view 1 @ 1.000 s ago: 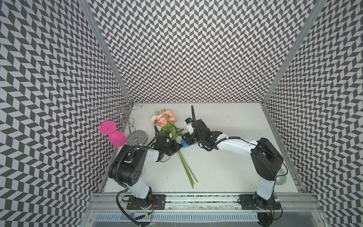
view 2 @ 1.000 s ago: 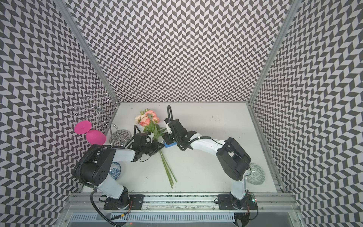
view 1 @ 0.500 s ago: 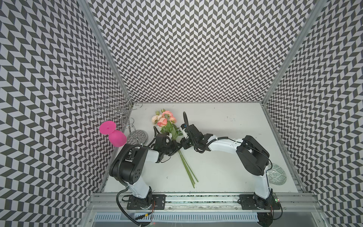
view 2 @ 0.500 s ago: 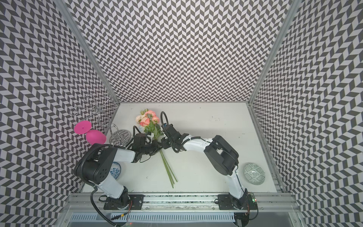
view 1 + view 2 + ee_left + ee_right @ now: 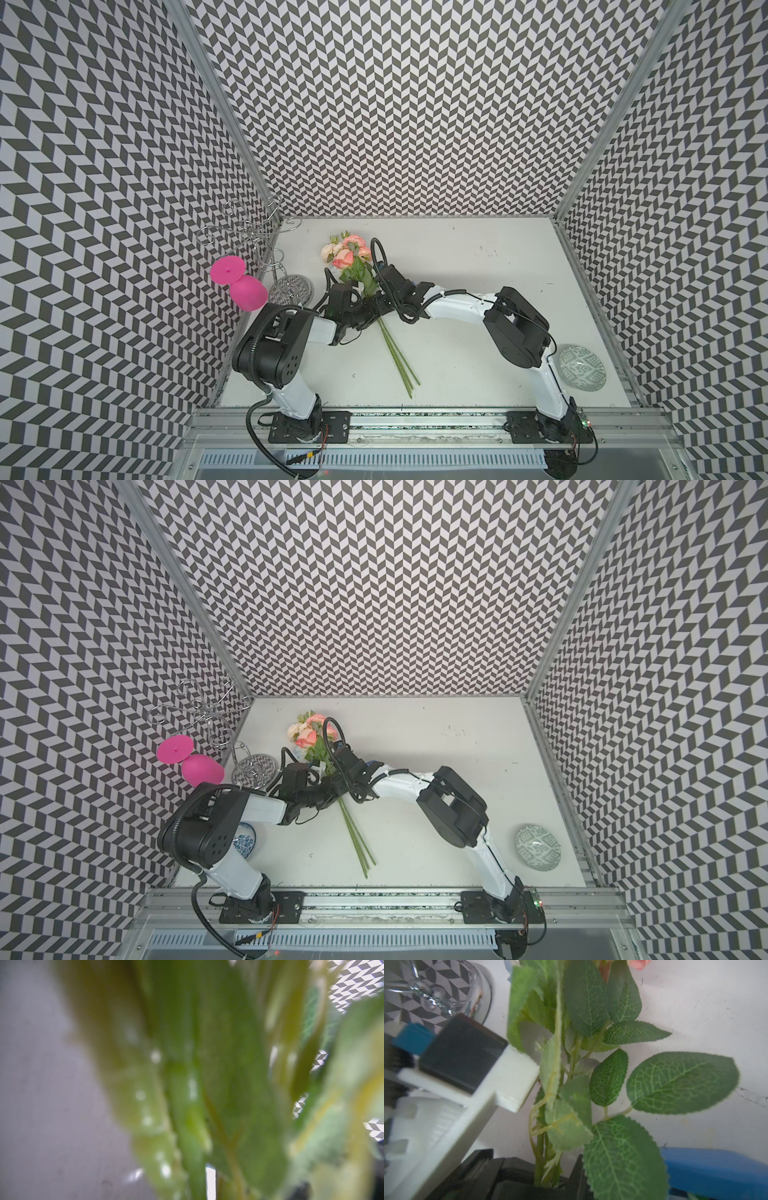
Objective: Wrap bouquets with tape
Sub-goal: Tear off the tape using the Tape Cutter.
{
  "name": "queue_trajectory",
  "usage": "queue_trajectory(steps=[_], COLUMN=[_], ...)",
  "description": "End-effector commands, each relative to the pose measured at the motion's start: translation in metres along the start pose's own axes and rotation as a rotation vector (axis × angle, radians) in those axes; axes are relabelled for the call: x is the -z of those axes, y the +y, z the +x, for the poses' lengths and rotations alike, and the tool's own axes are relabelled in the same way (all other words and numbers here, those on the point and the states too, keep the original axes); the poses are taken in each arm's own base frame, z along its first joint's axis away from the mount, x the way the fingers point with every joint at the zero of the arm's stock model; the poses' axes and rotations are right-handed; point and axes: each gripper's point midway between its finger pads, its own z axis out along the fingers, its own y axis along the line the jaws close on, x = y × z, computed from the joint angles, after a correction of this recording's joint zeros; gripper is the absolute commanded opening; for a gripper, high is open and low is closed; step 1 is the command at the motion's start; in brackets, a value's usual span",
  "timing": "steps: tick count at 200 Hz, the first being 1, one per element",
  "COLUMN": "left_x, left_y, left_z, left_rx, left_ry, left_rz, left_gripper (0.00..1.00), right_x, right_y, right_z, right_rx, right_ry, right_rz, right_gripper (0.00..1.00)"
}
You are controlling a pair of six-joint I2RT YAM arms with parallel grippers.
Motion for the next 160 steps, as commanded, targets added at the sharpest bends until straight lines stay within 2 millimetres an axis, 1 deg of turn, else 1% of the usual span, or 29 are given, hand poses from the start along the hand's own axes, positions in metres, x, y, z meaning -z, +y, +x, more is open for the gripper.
queue_trajectory(steps=[1,15,29,48,76,111,127,136,146,160], left_x=[0.001,0.002,0.002,0.001,0.0,0.0,0.0,0.0,0.0,0.0], left_y=[-0.008,-0.01,-0.01,-0.009,-0.008,-0.009,-0.01,-0.01,-0.011,-0.013], left_z=[-0.003,-0.004,-0.004,-0.001,0.001,-0.001,-0.002,-0.002,-0.002,-0.002], left_rx=[-0.02,-0.024,-0.022,-0.015,-0.012,-0.021,-0.025,-0.025,-0.026,-0.029], left_ry=[-0.013,-0.016,-0.015,-0.006,0.002,-0.007,-0.012,-0.011,-0.01,-0.009], left_rz=[0.042,0.046,0.047,0.06,0.067,0.066,0.065,0.066,0.069,0.072], left_gripper=[0.0,0.0,0.0,0.0,0.0,0.0,0.0,0.0,0.0,0.0], right_x=[-0.006,-0.001,0.003,0.003,0.002,0.004,0.01,0.013,0.017,0.025], right_y=[-0.024,-0.03,-0.033,-0.037,-0.037,-0.03,-0.029,-0.024,-0.008,0.008], right_z=[0.032,0.036,0.033,0.03,0.034,0.043,0.035,0.028,0.015,-0.004], right_rx=[0.066,0.082,0.106,0.164,0.265,0.361,0.346,0.339,0.336,0.333], right_ry=[0.107,0.103,0.085,0.083,0.068,0.021,-0.019,-0.032,-0.056,-0.09], right_rz=[0.146,0.171,0.189,0.226,0.28,0.298,0.304,0.279,0.207,0.143], right_gripper=[0.14,0.14,0.13,0.13,0.12,0.14,0.14,0.15,0.15,0.17])
